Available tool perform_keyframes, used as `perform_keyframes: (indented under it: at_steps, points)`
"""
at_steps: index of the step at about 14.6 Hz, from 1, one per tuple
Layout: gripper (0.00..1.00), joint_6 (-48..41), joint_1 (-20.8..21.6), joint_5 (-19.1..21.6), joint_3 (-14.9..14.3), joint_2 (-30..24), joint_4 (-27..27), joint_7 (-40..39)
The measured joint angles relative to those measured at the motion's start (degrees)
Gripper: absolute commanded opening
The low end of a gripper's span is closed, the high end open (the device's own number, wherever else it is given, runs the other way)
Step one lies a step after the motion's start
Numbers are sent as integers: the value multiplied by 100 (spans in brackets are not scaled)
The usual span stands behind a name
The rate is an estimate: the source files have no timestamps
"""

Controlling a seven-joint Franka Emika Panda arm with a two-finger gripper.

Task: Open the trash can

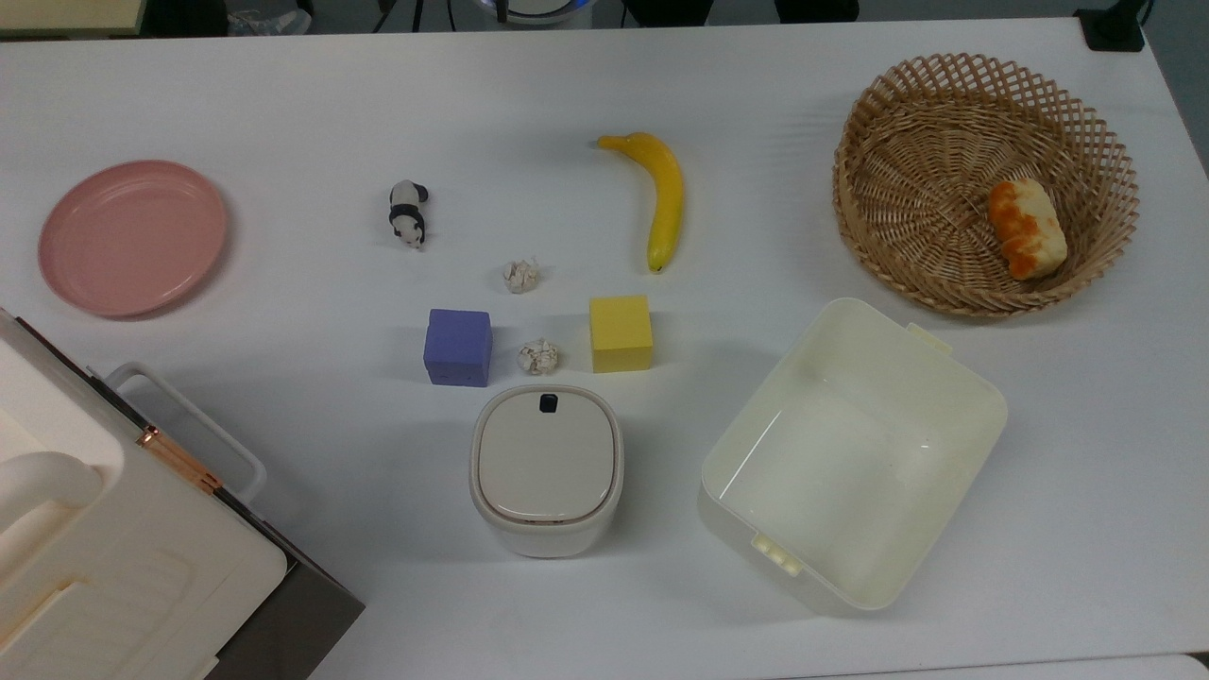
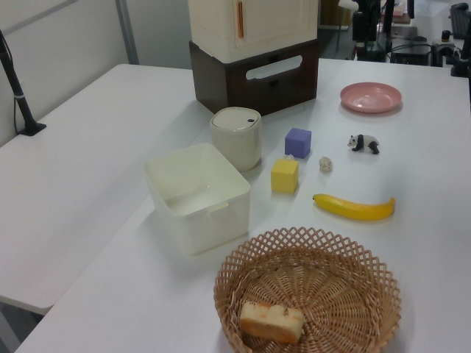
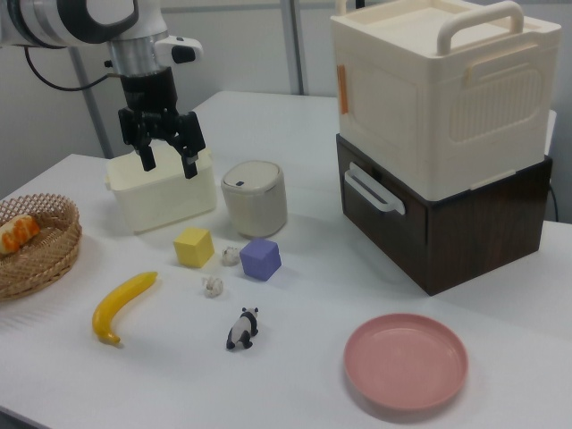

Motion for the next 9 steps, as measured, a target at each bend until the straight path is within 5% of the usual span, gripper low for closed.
perform_keyframes:
  at_steps: [9]
  points:
    - [100,5,0,0,0,46,0,-60]
